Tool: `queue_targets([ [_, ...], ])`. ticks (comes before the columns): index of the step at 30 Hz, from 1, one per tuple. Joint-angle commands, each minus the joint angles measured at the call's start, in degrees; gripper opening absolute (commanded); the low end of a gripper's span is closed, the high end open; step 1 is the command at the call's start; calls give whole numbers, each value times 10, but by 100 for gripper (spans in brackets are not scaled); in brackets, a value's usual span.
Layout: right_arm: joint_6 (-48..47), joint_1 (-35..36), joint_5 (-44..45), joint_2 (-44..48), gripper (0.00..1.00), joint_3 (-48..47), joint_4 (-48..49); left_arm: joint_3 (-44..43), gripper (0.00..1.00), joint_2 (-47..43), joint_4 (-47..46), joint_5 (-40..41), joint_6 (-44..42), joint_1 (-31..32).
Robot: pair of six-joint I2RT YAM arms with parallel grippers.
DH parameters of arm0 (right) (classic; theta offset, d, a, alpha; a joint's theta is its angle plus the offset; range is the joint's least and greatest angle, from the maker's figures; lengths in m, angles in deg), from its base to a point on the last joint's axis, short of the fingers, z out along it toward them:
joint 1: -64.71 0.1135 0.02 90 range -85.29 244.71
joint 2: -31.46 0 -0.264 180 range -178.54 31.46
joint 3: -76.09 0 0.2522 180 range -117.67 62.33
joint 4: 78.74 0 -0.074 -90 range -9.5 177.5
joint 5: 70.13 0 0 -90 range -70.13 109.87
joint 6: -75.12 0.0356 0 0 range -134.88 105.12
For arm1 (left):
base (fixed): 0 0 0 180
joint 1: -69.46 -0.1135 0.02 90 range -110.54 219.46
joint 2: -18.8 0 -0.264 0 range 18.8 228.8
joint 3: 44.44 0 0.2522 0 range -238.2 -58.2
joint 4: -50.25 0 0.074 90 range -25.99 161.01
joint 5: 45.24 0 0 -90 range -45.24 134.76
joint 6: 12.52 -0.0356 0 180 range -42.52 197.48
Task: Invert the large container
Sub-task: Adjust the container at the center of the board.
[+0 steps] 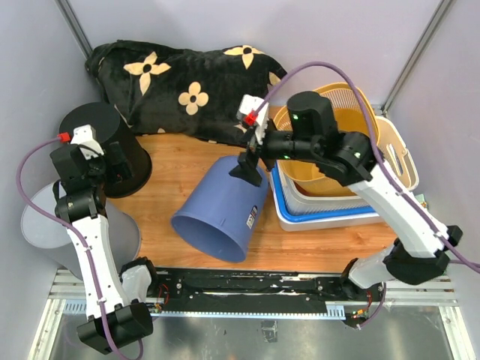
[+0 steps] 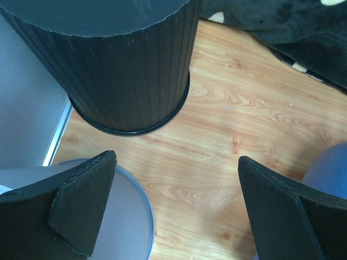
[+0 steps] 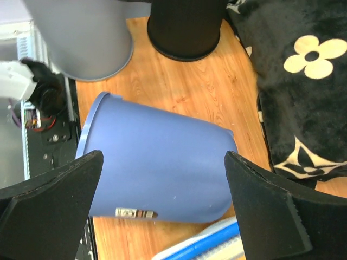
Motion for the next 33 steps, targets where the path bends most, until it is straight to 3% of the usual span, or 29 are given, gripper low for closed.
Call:
queue_targets([
  [1,-80,5,-118,83,97,38,-56,1,99,2,16,-28,-11,-8],
  [3,-138,5,-214,126,97,93,-92,1,99,6,24,-65,-29,-9],
  [6,-260,-6,-284,176,97,134,-213,-5,99,6,58,-170,-87,-11],
  [10,-397,-70,-320,236,100,165,-347,-14,99,-2,90,-221,-119,-13],
  [14,-420,-157,-299,291,100,208,-383,-61,99,31,142,-232,-135,-2],
  [16,-413,-193,-262,317,100,242,-377,-105,99,50,151,-187,-139,41],
  [19,-408,-243,-249,338,100,276,-381,-201,99,116,170,-39,-157,149],
  [23,-426,-331,-326,328,100,274,-402,-246,99,192,170,178,-201,324],
  [25,-444,-388,-371,316,100,267,-420,-245,99,205,175,220,-232,409],
  [27,-465,-458,-411,303,100,263,-445,-270,99,195,202,158,-273,454],
  [31,-496,-526,-437,285,100,274,-488,-385,99,148,316,-83,-384,461],
  [33,-495,-545,-438,282,100,289,-492,-445,99,143,375,-165,-412,462],
])
